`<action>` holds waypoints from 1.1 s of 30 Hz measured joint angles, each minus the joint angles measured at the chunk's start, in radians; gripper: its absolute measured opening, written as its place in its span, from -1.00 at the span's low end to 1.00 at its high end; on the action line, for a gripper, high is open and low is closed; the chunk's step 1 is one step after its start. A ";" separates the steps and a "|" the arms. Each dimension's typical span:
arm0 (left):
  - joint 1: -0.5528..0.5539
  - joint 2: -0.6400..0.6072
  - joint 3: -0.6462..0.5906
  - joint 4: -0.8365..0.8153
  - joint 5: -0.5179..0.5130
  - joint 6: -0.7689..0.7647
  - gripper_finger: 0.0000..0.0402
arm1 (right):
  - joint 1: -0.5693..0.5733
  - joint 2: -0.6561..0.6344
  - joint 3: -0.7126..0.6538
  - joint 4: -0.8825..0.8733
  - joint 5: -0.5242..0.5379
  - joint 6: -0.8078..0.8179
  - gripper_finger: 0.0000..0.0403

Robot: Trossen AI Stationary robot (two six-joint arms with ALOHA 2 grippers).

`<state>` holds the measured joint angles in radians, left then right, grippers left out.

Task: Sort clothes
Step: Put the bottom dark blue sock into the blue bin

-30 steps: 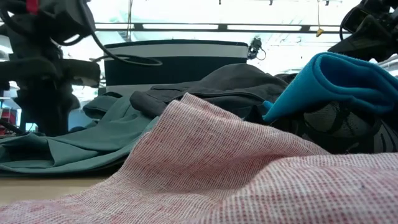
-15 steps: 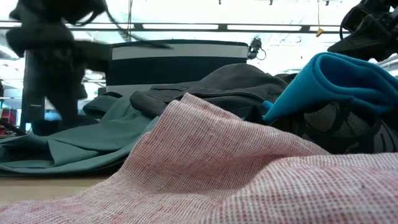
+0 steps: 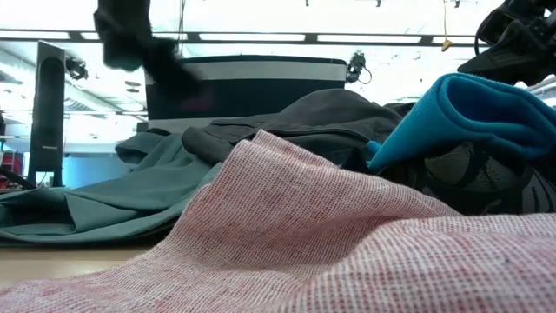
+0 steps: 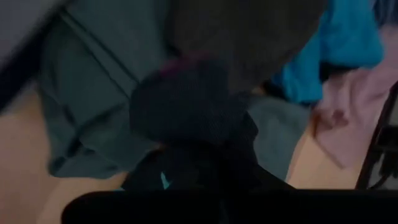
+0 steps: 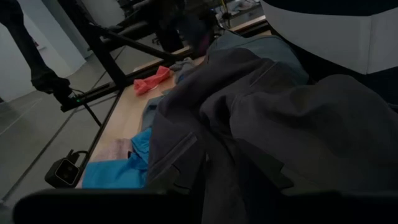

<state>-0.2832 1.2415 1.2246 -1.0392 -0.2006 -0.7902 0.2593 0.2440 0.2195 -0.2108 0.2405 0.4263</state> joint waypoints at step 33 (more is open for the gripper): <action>0.600 0.163 0.557 -0.048 -0.007 0.811 -1.00 | 0.000 0.000 0.000 0.000 0.000 0.000 -0.56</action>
<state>0.3169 1.4049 1.7813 -1.0872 -0.2080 0.0207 0.2596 0.2438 0.2195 -0.2111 0.2405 0.4263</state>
